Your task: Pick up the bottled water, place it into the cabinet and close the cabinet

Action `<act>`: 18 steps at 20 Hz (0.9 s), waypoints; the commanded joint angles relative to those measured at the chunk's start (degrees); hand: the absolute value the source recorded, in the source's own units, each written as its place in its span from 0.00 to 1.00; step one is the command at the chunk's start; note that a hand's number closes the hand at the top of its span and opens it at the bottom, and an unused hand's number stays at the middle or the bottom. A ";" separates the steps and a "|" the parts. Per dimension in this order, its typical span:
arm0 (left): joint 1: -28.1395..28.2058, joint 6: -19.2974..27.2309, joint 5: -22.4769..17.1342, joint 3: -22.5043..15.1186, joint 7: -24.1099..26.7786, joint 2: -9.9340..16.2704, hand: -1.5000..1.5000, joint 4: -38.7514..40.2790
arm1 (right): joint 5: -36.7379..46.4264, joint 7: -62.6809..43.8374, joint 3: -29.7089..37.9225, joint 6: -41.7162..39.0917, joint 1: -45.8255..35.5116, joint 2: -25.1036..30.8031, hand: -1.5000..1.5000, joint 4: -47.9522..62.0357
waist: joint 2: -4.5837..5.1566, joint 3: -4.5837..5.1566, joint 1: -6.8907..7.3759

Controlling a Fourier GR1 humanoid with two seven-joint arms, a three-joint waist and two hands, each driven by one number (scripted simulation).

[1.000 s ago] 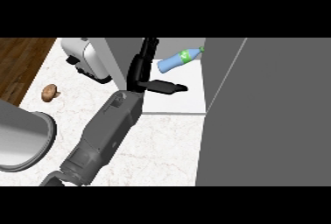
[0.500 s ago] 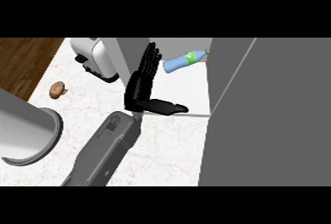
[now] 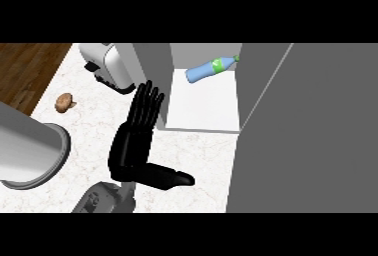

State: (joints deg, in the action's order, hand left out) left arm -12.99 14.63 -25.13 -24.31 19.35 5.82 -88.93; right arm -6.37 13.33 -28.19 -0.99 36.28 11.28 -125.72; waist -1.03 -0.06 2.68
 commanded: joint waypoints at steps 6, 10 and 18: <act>23.92 1.77 0.10 -2.59 -1.41 9.67 0.00 -28.69 | 6.39 -5.81 -6.20 -6.17 -2.67 7.89 1.00 -2.65 | 0.38 0.10 -0.05; 32.02 -2.53 -2.39 2.27 3.43 13.76 0.00 -31.19 | 9.45 -8.18 -13.04 -7.28 -3.12 7.85 1.00 -5.32 | 0.62 0.19 -0.76; 41.75 -7.28 -10.26 12.18 2.50 19.56 0.00 -40.49 | 17.05 -14.94 -20.27 -5.59 -11.57 2.49 1.00 -4.87 | 0.76 0.20 -0.65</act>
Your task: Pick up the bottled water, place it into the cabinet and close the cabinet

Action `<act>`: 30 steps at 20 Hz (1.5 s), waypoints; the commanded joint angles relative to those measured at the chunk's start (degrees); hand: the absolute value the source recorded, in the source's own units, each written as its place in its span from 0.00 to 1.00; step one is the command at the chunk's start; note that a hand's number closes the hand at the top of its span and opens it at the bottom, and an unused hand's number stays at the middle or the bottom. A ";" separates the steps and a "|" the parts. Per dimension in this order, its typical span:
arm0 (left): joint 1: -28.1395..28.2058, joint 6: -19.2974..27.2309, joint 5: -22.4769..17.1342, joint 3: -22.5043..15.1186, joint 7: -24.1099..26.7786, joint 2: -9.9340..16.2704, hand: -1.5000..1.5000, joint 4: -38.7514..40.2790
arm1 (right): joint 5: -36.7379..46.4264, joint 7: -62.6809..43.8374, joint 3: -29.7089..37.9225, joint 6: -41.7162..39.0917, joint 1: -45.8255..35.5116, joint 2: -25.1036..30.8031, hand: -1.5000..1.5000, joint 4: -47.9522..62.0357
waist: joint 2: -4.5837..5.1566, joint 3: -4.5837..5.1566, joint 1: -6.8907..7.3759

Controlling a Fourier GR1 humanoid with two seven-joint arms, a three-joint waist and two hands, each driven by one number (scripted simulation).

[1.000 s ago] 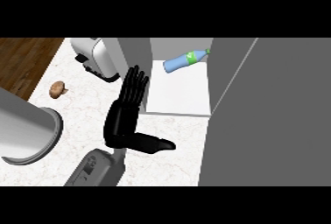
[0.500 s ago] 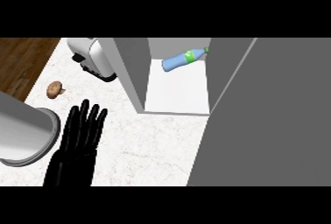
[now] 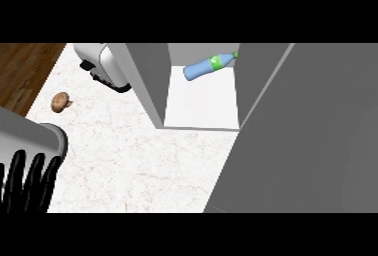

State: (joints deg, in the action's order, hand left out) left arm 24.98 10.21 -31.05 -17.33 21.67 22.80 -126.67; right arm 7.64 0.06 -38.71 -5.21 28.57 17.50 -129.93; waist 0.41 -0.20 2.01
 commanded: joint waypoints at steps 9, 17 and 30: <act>15.02 -11.75 -10.26 11.70 3.72 5.26 0.00 -6.34 | 1.90 -12.99 -11.33 1.06 -13.50 -15.65 1.00 4.27 | -0.49 0.33 1.39; 19.29 -21.42 -15.57 18.99 6.53 6.45 0.00 -2.43 | -7.37 -20.40 -7.80 12.30 -30.80 -17.30 1.00 10.21 | -0.20 0.30 0.83; 28.54 -31.17 -25.01 31.21 4.22 4.83 0.00 -5.21 | -29.26 -26.84 15.09 15.35 -58.89 -17.48 1.00 24.18 | -0.34 0.19 -0.14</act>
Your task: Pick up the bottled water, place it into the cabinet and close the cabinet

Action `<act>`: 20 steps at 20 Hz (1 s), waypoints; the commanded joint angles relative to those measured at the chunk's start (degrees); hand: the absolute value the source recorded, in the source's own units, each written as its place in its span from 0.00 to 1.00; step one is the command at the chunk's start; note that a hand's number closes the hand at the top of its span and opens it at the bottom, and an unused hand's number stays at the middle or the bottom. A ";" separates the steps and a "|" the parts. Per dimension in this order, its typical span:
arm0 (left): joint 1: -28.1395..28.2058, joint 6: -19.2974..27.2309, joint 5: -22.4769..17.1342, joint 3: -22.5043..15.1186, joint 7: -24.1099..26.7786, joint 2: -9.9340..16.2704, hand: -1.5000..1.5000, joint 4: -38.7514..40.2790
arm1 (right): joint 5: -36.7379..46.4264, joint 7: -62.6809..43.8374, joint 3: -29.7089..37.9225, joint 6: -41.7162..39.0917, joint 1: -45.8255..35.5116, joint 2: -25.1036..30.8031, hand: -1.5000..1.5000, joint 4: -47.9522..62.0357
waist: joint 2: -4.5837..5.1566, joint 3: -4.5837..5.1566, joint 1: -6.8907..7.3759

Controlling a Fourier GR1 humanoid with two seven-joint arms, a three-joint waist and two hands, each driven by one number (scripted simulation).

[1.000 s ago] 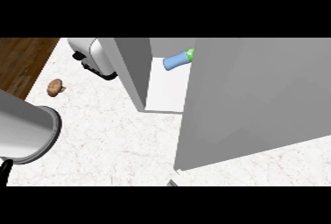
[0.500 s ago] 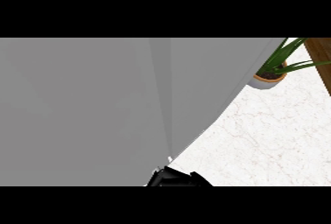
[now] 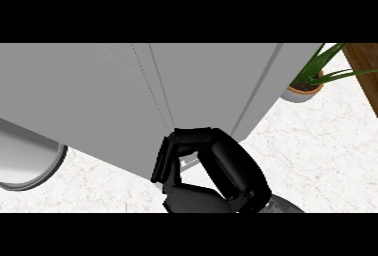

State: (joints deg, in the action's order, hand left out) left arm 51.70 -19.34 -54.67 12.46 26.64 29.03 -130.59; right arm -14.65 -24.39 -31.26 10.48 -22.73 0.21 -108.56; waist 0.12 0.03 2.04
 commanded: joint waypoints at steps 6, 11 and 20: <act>3.11 -7.78 -5.68 7.50 -2.35 -1.10 0.00 1.83 | -11.20 6.98 16.69 -10.53 -11.59 -0.16 1.00 19.03 | 0.11 -0.06 -0.30; 4.31 -12.54 -8.44 12.82 -3.43 -3.24 0.00 5.31 | -12.95 4.30 20.03 -14.87 -13.34 3.02 1.00 21.65 | -0.16 -0.04 -0.82; 3.02 -14.36 -10.09 15.79 -6.45 -3.95 0.00 4.91 | -12.29 8.56 23.89 -19.14 -23.71 1.21 1.00 35.93 | 0.06 -0.02 -0.26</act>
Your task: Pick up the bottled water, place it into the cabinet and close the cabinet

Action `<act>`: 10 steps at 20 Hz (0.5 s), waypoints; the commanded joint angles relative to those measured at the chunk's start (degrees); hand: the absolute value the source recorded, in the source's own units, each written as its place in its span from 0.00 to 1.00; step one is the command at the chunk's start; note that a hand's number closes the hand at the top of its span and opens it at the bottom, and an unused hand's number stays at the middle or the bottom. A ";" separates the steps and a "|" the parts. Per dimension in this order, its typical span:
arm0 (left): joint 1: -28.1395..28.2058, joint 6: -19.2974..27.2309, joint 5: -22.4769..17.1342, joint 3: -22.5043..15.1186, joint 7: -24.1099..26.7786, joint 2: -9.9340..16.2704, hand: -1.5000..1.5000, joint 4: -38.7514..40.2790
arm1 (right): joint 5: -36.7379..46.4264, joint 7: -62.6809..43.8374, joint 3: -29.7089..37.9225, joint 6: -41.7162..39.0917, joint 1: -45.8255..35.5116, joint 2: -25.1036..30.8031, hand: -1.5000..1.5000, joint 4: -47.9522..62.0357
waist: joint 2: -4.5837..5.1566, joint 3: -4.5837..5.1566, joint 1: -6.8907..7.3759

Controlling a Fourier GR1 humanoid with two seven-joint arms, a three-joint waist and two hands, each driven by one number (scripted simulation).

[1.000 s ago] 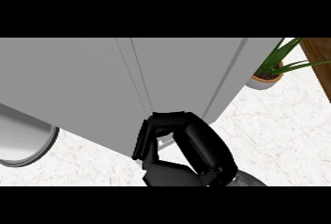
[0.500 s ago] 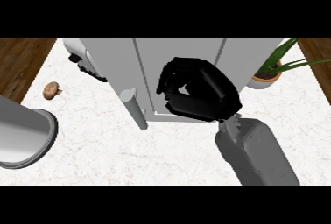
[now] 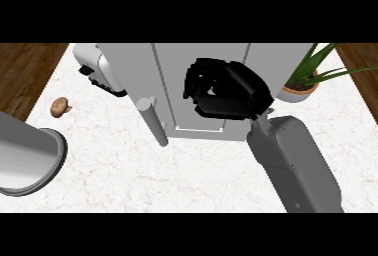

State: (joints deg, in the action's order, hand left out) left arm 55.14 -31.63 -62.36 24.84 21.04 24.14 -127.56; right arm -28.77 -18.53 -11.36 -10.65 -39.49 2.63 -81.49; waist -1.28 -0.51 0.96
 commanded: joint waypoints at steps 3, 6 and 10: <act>0.01 -1.74 -2.96 2.42 -2.20 0.43 0.00 0.35 | 1.87 3.31 4.93 -1.06 -9.42 0.01 1.00 13.15 | 1.72 0.52 1.58; -1.95 2.03 -3.07 0.91 -4.12 0.73 0.00 -1.87 | 1.69 1.69 4.92 1.51 -11.25 -2.44 1.00 13.09 | 1.85 0.51 1.14; 0.65 -2.81 -0.70 0.48 -4.14 -1.70 0.00 -1.12 | -2.50 -0.60 5.72 -1.09 -12.78 -2.05 1.00 12.89 | 1.65 0.55 2.56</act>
State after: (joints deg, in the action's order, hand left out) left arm 54.72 -32.27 -64.39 25.53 17.38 23.78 -128.70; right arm -30.16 -18.64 -10.44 -14.42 -41.57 2.59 -78.16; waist -1.70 -1.40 0.76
